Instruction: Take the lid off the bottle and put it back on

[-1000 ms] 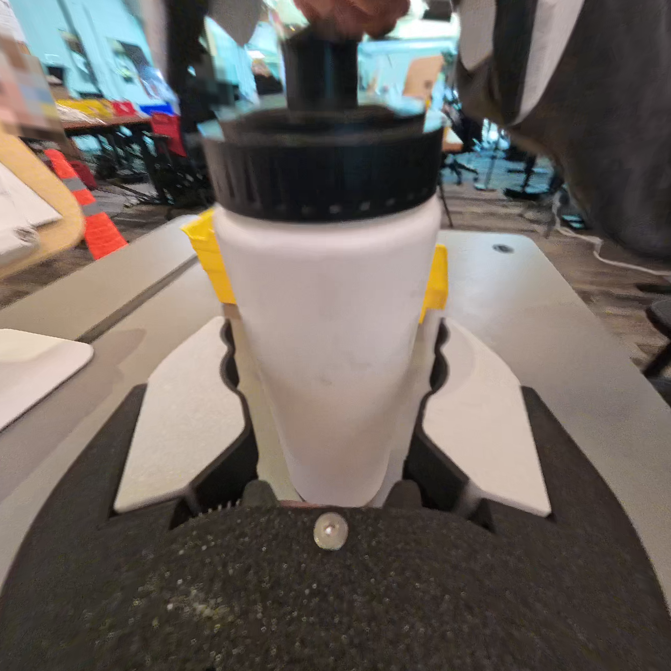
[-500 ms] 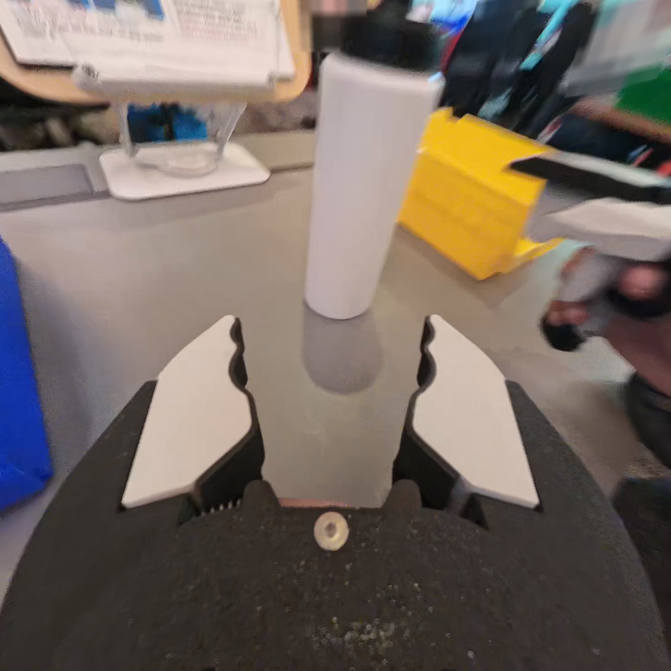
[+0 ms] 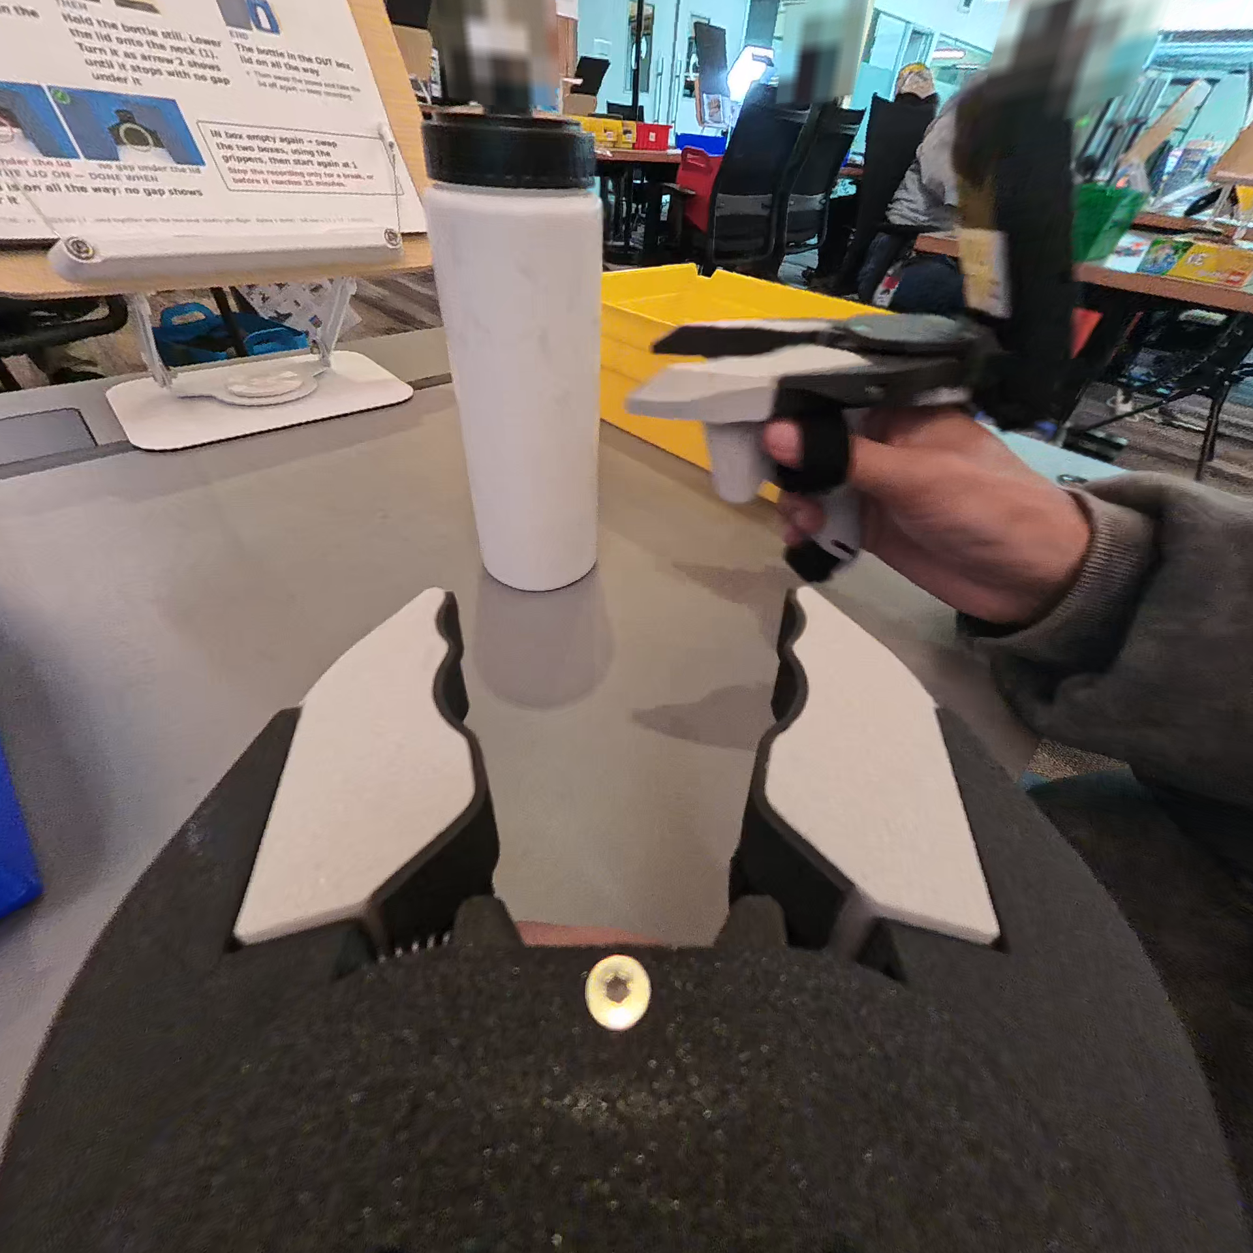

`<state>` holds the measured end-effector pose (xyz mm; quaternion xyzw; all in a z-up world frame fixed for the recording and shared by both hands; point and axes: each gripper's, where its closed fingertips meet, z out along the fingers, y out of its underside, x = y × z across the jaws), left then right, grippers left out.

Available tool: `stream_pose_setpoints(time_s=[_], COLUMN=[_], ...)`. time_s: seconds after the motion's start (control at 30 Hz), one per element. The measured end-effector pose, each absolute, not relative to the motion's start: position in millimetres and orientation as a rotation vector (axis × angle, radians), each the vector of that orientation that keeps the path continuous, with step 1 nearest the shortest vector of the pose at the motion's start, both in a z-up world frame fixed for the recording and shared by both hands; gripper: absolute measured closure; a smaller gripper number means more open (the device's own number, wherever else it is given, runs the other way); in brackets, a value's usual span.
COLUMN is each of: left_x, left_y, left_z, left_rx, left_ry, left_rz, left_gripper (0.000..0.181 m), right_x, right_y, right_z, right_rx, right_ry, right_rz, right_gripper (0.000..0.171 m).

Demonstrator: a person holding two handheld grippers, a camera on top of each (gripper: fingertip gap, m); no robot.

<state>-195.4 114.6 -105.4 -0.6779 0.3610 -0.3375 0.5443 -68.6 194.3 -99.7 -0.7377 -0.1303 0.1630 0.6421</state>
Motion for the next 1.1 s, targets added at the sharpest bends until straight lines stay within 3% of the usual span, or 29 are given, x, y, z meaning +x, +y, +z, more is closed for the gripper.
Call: stream_pose_setpoints(time_s=[0.1, 0.17, 0.23, 0.37, 0.57, 0.73, 0.9, 1.1], left_x=[-196, -197, -201, -208, -209, -204, -198, -191], left_y=[115, 115, 117, 121, 121, 118, 117, 119], left_z=[-110, -111, -110, -110, -112, -115, -114, -118], left_rx=[-1.62, -1.619, -1.614, -1.616, -1.635, -1.624, -1.619, -1.636], left_ry=[0.87, 0.876, 0.874, 0.865, 0.859, 0.903, 0.912, 0.929], left_rz=[-0.785, -0.775, -0.75, -0.729, -0.744, -0.712, -0.737, -0.765], left_gripper=[0.093, 0.094, 0.095, 0.099, 0.1, 0.1, 0.1, 0.1], right_x=[-78, -85, -102, -92, -50, 53, 164, 206], right_y=[235, 258, 267, 263, 221, 204, 225, 233], right_z=[-98, -100, -104, -95, 9, 75, 6, -91], right_rx=[-1.709, -1.721, -1.748, -1.761, -1.651, -1.755, -2.31, -2.783], right_ry=[-0.318, -0.315, -0.374, -0.364, -0.39, -0.313, -0.391, -0.706], right_rz=[0.327, 0.365, 0.483, 0.416, 0.282, 0.019, -0.346, -0.612], right_gripper=[0.048, 0.048, 0.081, 0.083, 0.083, 0.083, 0.082, 0.082])
